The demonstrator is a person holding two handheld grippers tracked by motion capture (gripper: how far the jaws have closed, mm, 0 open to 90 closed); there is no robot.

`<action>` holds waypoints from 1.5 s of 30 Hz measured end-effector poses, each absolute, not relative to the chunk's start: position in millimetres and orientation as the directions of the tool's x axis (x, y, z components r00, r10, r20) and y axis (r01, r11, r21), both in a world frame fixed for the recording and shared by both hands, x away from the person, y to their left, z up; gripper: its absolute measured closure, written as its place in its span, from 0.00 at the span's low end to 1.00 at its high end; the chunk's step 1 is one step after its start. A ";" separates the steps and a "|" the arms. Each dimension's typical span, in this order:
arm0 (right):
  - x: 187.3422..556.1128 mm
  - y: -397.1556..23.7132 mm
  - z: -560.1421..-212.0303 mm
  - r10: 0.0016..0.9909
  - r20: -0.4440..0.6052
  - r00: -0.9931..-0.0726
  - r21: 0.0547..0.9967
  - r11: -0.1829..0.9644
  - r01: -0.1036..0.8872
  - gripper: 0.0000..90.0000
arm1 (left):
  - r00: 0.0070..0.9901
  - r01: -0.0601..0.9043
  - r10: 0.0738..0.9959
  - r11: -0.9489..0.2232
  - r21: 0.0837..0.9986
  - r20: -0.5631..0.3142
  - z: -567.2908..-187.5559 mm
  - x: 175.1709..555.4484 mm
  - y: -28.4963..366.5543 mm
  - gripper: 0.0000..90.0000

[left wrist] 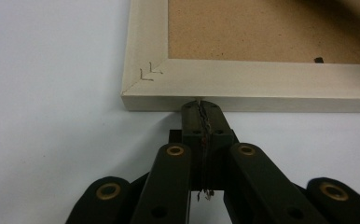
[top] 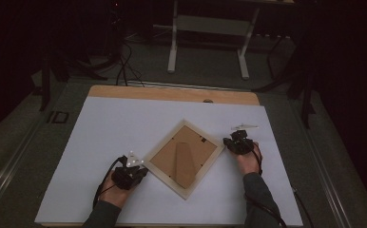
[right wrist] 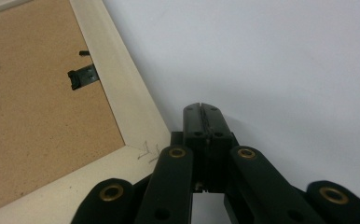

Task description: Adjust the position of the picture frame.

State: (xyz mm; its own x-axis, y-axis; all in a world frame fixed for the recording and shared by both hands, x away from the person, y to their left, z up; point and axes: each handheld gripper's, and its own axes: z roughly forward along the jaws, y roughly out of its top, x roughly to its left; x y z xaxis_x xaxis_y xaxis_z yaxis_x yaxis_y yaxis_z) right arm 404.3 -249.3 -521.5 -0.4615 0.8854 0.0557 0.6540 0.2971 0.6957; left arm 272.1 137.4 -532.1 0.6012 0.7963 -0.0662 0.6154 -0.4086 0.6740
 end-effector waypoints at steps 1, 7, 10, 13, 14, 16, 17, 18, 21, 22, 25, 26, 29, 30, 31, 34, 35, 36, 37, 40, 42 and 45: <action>404.5 -249.6 -521.4 0.882 0.053 -0.467 0.693 0.304 0.653 1.00 | 0.601 0.616 0.797 -0.409 0.674 -0.066 -532.0 272.1 137.3 1.00; 404.5 -249.1 -522.7 0.878 0.053 -0.476 0.684 0.315 0.658 1.00 | 0.598 0.618 0.800 -0.414 0.669 -0.057 -531.4 272.8 133.7 1.00; 403.3 -248.9 -525.3 0.873 0.056 -0.485 0.680 0.322 0.658 1.00 | 0.603 0.611 0.797 -0.430 0.664 -0.038 -530.8 272.0 129.2 1.00; 402.1 -248.8 -527.1 0.869 0.058 -0.491 0.679 0.327 0.657 1.00 | 0.604 0.610 0.796 -0.437 0.661 -0.031 -530.5 272.1 127.3 1.00; 401.8 -248.9 -527.1 0.869 0.057 -0.492 0.679 0.328 0.657 1.00 | 0.604 0.610 0.796 -0.434 0.663 -0.034 -530.6 272.3 127.1 1.00; 401.4 -249.0 -527.0 0.868 0.059 -0.493 0.677 0.328 0.659 1.00 | 0.603 0.611 0.797 -0.434 0.662 -0.035 -530.6 272.4 127.0 1.00; 400.5 -249.0 -526.6 0.865 0.056 -0.499 0.675 0.335 0.657 1.00 | 0.604 0.611 0.796 -0.435 0.662 -0.035 -530.5 272.7 126.4 1.00; 400.1 -249.3 -526.6 0.864 0.056 -0.501 0.675 0.337 0.657 1.00 | 0.604 0.611 0.796 -0.436 0.661 -0.034 -530.3 273.0 125.8 1.00; 399.1 -250.8 -526.7 0.862 0.062 -0.503 0.674 0.335 0.658 1.00 | 0.604 0.611 0.797 -0.437 0.660 -0.031 -530.2 273.2 123.9 1.00; 398.8 -251.2 -526.9 0.862 0.064 -0.503 0.675 0.334 0.658 1.00 | 0.604 0.611 0.797 -0.438 0.660 -0.030 -530.2 273.3 123.2 1.00; 398.2 -252.2 -526.6 0.858 0.063 -0.509 0.674 0.340 0.656 1.00 | 0.606 0.611 0.795 -0.441 0.658 -0.031 -530.1 274.1 122.3 1.00; 397.8 -252.4 -526.5 0.858 0.062 -0.511 0.673 0.342 0.656 1.00 | 0.605 0.611 0.795 -0.438 0.659 -0.033 -530.2 274.4 121.8 1.00; 397.0 -252.8 -526.4 0.857 0.062 -0.512 0.672 0.344 0.656 1.00 | 0.606 0.612 0.795 -0.437 0.659 -0.035 -530.2 275.1 121.2 1.00; 396.5 -253.1 -526.4 0.856 0.064 -0.513 0.671 0.344 0.657 1.00 | 0.605 0.614 0.795 -0.433 0.660 -0.041 -530.3 275.8 121.2 1.00; 395.9 -253.8 -526.4 0.853 0.065 -0.517 0.670 0.347 0.656 1.00 | 0.603 0.617 0.796 -0.430 0.660 -0.045 -530.3 276.3 121.0 1.00; 394.2 -254.3 -526.5 0.853 0.067 -0.517 0.670 0.345 0.657 1.00 | 0.600 0.617 0.799 -0.428 0.661 -0.043 -530.4 277.6 119.8 1.00; 394.2 -254.3 -526.5 0.853 0.067 -0.517 0.670 0.345 0.657 1.00 | 0.600 0.617 0.799 -0.428 0.661 -0.043 -530.4 277.6 119.8 1.00; 393.8 -254.7 -526.3 0.852 0.066 -0.519 0.670 0.348 0.656 1.00 | 0.596 0.620 0.802 -0.424 0.660 -0.044 -530.3 278.7 118.6 1.00; 392.3 -255.0 -526.1 0.852 0.069 -0.520 0.667 0.348 0.658 1.00 | 0.596 0.619 0.802 -0.426 0.660 -0.042 -530.3 278.9 118.0 1.00; 391.2 -256.1 -526.3 0.847 0.068 -0.527 0.669 0.353 0.654 1.00 | 0.590 0.618 0.807 -0.433 0.656 -0.023 -529.7 278.4 115.0 1.00; 390.2 -256.2 -526.4 0.849 0.073 -0.524 0.668 0.348 0.657 1.00 | 0.586 0.613 0.810 -0.439 0.658 -0.006 -529.9 276.3 112.8 1.00; 389.5 -255.9 -526.3 0.845 0.073 -0.530 0.668 0.354 0.655 1.00 | 0.589 0.610 0.808 -0.440 0.659 -0.006 -530.0 274.1 110.7 1.00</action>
State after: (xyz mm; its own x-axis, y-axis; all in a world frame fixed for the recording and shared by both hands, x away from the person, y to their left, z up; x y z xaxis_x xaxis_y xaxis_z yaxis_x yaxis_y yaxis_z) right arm 389.5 -255.9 -526.3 -0.5303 0.8447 0.0727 0.6550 0.3538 0.6676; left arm 274.1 110.7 -530.0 0.5890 0.8081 -0.0063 0.6104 -0.4397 0.6588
